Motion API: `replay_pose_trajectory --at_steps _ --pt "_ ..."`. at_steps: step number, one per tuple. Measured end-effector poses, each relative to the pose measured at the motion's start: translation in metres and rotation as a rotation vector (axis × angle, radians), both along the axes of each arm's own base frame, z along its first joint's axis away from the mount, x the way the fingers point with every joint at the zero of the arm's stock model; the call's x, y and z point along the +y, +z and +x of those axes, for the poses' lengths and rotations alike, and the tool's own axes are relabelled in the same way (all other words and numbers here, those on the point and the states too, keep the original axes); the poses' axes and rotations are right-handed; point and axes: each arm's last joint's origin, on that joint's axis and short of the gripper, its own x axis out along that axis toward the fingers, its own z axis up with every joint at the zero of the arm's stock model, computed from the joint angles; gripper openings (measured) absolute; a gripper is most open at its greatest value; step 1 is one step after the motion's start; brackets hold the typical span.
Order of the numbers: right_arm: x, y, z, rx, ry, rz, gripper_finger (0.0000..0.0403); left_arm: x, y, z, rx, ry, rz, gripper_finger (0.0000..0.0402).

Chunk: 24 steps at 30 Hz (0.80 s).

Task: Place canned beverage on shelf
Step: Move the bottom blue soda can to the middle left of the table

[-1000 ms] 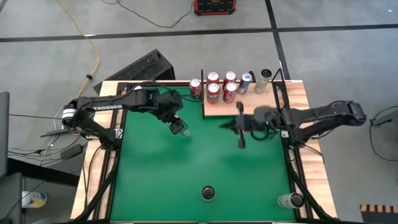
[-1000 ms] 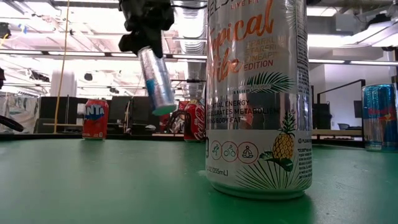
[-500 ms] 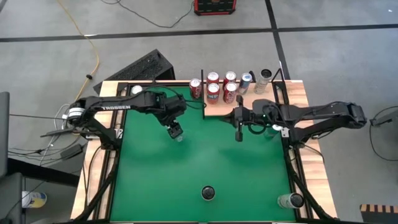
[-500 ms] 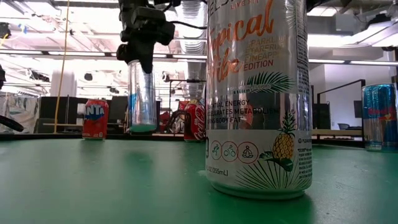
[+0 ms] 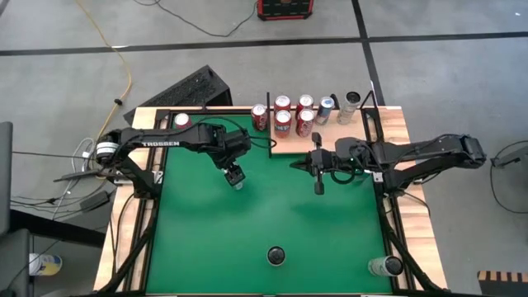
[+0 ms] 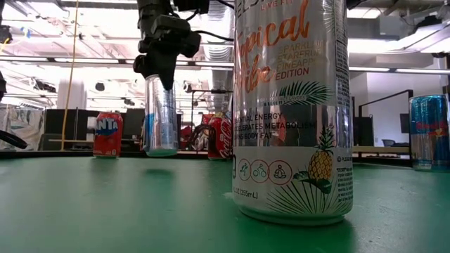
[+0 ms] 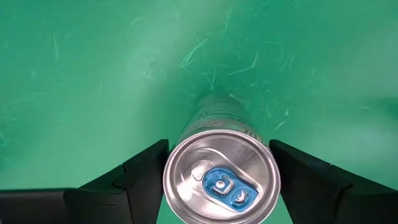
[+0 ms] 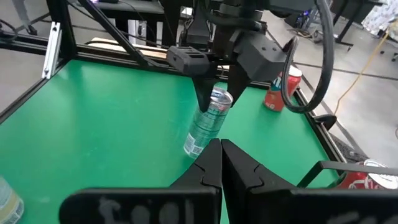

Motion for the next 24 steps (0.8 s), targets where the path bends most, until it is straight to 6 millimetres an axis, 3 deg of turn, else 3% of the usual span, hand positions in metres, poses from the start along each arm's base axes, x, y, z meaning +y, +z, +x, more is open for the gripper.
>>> replay_pose_trajectory --at_steps 15,24 --pt "0.0004 -0.0003 -0.0001 0.003 0.002 -0.003 0.0024 -0.0002 -0.0028 0.0068 -0.035 -0.075 -0.004 0.0253" --pt "0.0003 -0.0006 -0.0002 0.006 -0.003 0.015 0.0024 0.0012 -0.0024 0.0077 -0.04 -0.009 0.022 0.0253"
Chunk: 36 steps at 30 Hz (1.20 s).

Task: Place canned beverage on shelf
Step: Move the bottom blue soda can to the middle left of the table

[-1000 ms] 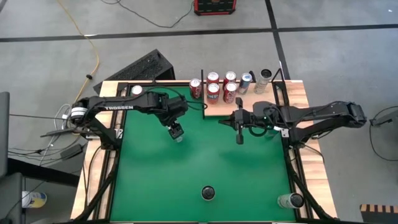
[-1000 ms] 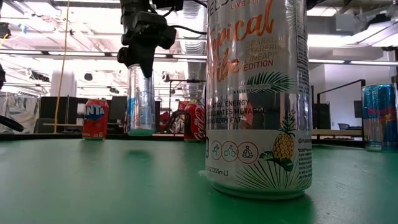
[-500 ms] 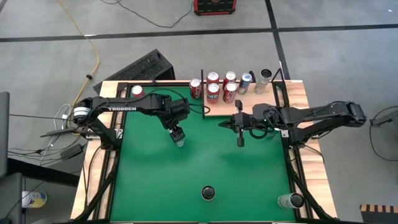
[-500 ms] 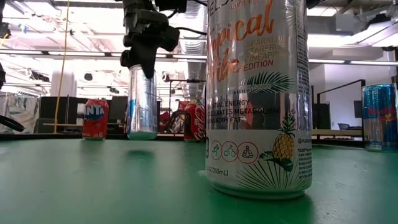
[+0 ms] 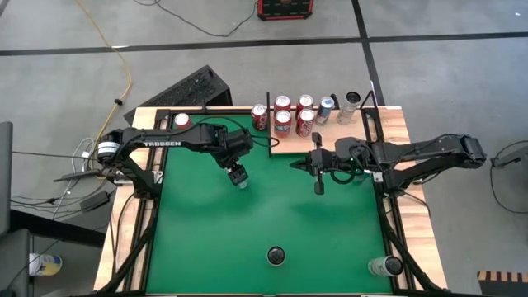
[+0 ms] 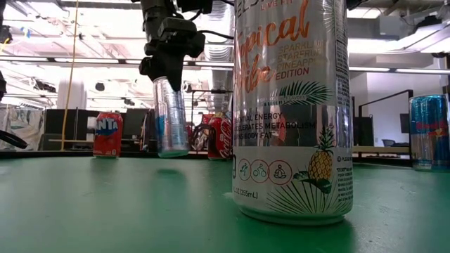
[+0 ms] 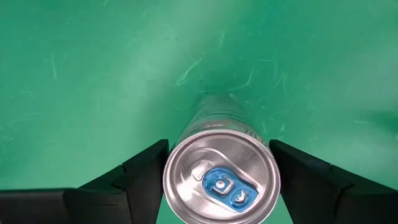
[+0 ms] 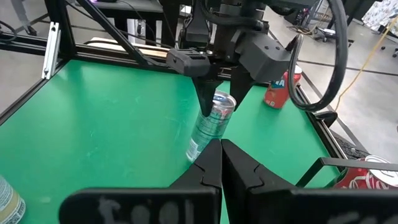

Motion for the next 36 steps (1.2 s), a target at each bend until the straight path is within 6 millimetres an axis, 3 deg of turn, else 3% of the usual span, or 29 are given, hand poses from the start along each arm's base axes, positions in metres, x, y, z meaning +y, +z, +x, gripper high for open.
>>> replay_pose_trajectory --at_steps 19,31,36 --pt "0.0 0.0 0.0 0.004 0.0 0.0 0.0025 -0.001 0.001 0.001 -0.018 -0.028 -0.024 0.0255" --pt "0.0 -0.001 0.0 0.008 -0.001 -0.001 0.0025 -0.001 0.002 0.002 -0.032 -0.025 -0.01 0.0328" --pt "0.0 -0.001 0.0 0.005 -0.01 0.027 0.0025 0.0 0.024 -0.007 -0.051 -0.023 0.079 0.033"
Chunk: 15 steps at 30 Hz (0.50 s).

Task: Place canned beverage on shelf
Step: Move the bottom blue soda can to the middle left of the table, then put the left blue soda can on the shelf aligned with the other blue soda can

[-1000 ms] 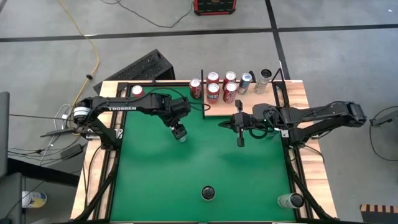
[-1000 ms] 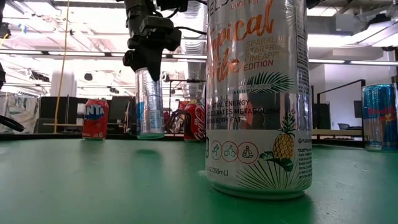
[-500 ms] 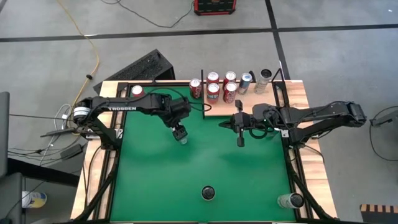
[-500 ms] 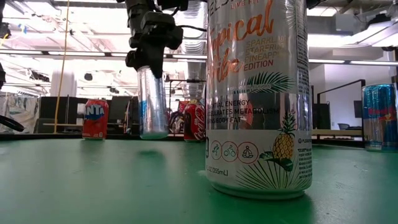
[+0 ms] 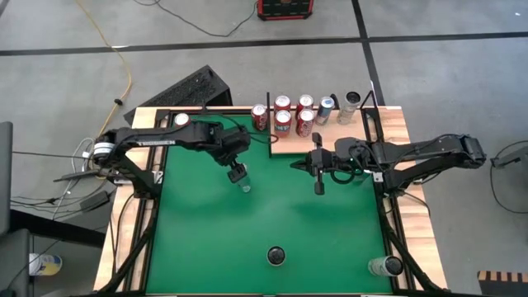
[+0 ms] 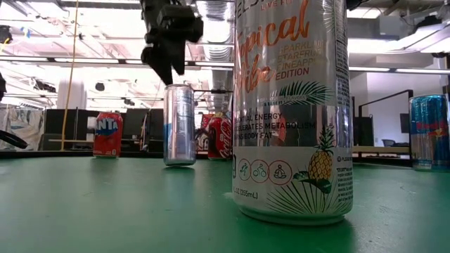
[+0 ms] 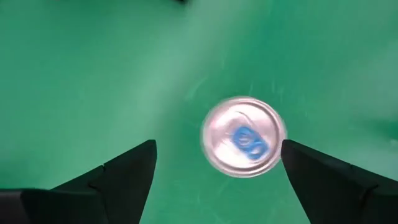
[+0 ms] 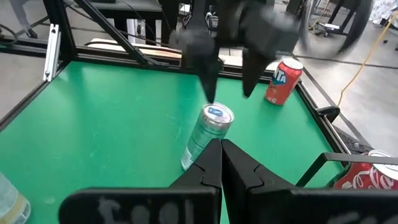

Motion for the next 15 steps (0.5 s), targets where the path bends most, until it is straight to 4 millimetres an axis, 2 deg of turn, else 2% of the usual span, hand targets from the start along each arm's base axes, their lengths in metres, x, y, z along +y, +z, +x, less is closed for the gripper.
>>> replay_pose_trajectory --at_steps 7,11,15 --pt "0.0 0.0 0.0 -0.005 -0.014 0.035 0.0025 -0.014 0.041 -0.026 -0.148 -0.074 0.029 0.033" --pt "0.0 0.001 0.004 -0.043 -0.051 0.126 0.0025 -0.025 0.064 -0.054 -0.213 -0.051 0.204 0.033" --pt "0.002 -0.009 0.019 -0.039 -0.054 0.159 0.0025 -0.044 0.065 -0.084 -0.354 -0.058 0.366 0.033"
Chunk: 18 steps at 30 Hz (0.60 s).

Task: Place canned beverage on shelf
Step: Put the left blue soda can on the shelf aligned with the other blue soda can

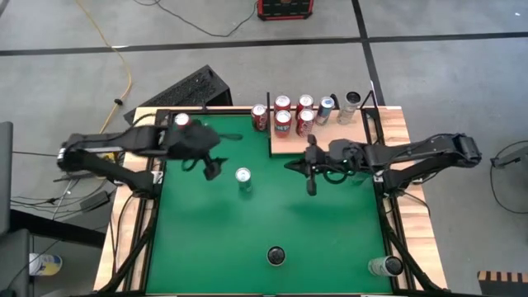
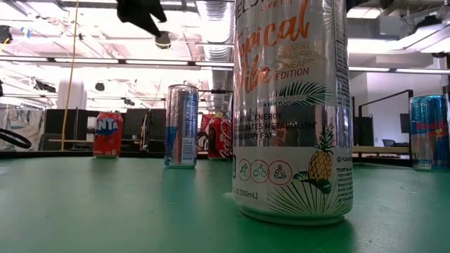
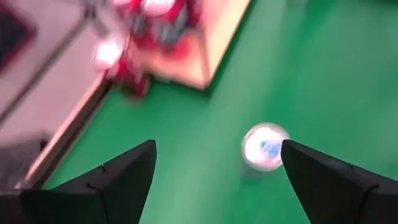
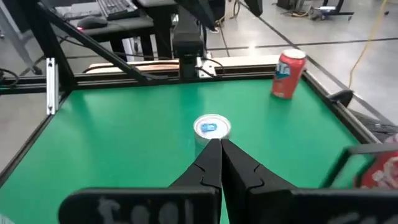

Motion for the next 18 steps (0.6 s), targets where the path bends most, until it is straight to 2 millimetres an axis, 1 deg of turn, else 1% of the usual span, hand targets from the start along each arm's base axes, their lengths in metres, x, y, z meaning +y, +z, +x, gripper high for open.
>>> replay_pose_trajectory --at_steps 4,8,12,15,18 --pt "0.002 0.001 0.019 0.016 0.005 0.0 0.0025 -0.018 -0.02 -0.023 -0.238 -0.14 0.07 0.033" --pt "0.003 0.005 0.041 0.024 0.006 -0.005 0.0027 -0.024 -0.045 -0.051 -0.441 -0.21 0.105 0.033" --pt "0.004 0.005 0.061 0.031 0.01 -0.017 0.0029 -0.025 -0.079 -0.073 -0.594 -0.266 0.115 0.033" --pt "0.004 -0.001 0.077 0.056 0.015 -0.031 0.0029 -0.024 -0.103 -0.085 -0.669 -0.3 0.11 0.033" --pt "0.004 -0.011 0.091 0.086 0.013 -0.029 0.0033 -0.023 -0.124 -0.095 -0.689 -0.305 0.091 0.033"
